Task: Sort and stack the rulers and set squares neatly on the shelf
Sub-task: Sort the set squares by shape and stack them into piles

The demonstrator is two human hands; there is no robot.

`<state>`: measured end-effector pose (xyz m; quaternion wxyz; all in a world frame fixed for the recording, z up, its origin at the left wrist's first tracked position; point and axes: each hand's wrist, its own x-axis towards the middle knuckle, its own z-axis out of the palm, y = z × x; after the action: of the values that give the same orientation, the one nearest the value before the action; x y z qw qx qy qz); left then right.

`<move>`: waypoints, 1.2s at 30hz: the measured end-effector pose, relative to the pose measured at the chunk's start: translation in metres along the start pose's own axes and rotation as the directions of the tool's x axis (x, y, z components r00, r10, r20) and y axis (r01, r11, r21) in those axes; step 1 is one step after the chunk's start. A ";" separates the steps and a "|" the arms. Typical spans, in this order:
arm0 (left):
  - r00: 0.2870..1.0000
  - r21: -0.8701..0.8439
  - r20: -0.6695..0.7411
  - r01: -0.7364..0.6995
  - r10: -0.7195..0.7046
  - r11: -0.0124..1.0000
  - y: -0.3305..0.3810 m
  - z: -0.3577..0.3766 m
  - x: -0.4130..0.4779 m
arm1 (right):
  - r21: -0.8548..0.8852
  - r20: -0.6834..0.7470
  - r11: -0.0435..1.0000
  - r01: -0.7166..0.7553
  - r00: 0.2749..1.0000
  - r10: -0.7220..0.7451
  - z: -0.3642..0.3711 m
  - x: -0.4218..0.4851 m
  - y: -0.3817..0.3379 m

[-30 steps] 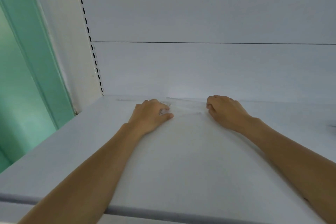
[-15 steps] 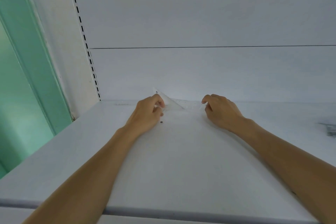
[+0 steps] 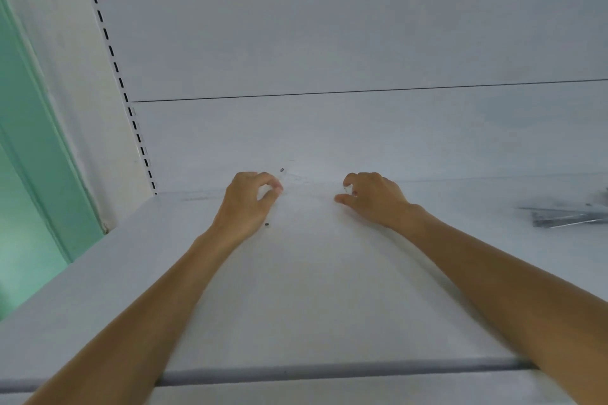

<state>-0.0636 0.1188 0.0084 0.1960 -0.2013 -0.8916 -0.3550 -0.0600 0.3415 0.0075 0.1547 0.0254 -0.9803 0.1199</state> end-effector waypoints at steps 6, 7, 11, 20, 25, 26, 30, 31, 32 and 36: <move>0.984 -0.066 0.178 0.044 -0.031 0.997 0.039 -0.001 -0.003 | 0.010 -0.049 0.999 0.043 0.998 -0.042 -0.030 -0.018 0.023; 0.982 -0.062 0.185 0.039 -0.027 0.997 0.048 0.002 -0.001 | 0.012 -0.073 0.999 0.041 0.997 -0.040 -0.036 -0.024 0.031; 0.981 -0.115 0.186 -0.038 0.059 0.993 0.094 0.032 0.007 | 0.052 -0.156 0.998 0.020 0.988 -0.012 -0.064 -0.052 0.080; 0.942 -0.128 0.202 -0.247 0.269 0.961 0.235 0.157 0.032 | 0.075 -0.322 0.995 -0.066 0.943 0.086 -0.148 -0.115 0.260; 0.959 -0.126 0.116 -0.245 0.259 0.961 0.319 0.225 0.039 | 0.060 -0.334 0.993 -0.099 0.936 0.113 -0.190 -0.151 0.370; 0.961 -0.112 0.095 -0.248 0.259 0.962 0.333 0.236 0.040 | 0.055 -0.334 0.993 -0.105 0.935 0.117 -0.198 -0.156 0.390; 0.952 -0.122 0.033 -0.297 0.303 0.947 0.376 0.260 0.041 | 0.044 -0.336 0.992 -0.116 0.934 0.124 -0.220 -0.167 0.458; 0.947 -0.128 0.030 -0.313 0.319 0.941 0.383 0.264 0.041 | 0.030 -0.333 0.993 -0.117 0.935 0.120 -0.223 -0.168 0.471; 0.943 -0.125 0.030 -0.325 0.331 0.937 0.390 0.267 0.040 | 0.017 -0.332 0.993 -0.119 0.936 0.117 -0.226 -0.170 0.484; 0.941 -0.145 0.044 -0.326 0.335 0.934 0.411 0.279 0.039 | 0.002 -0.324 0.990 -0.142 0.936 0.135 -0.235 -0.177 0.530</move>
<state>0.0507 0.6000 0.0687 0.2083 -0.3731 -0.8251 -0.3696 0.1320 0.9147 0.0494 0.3048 -0.0654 -0.9423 0.1224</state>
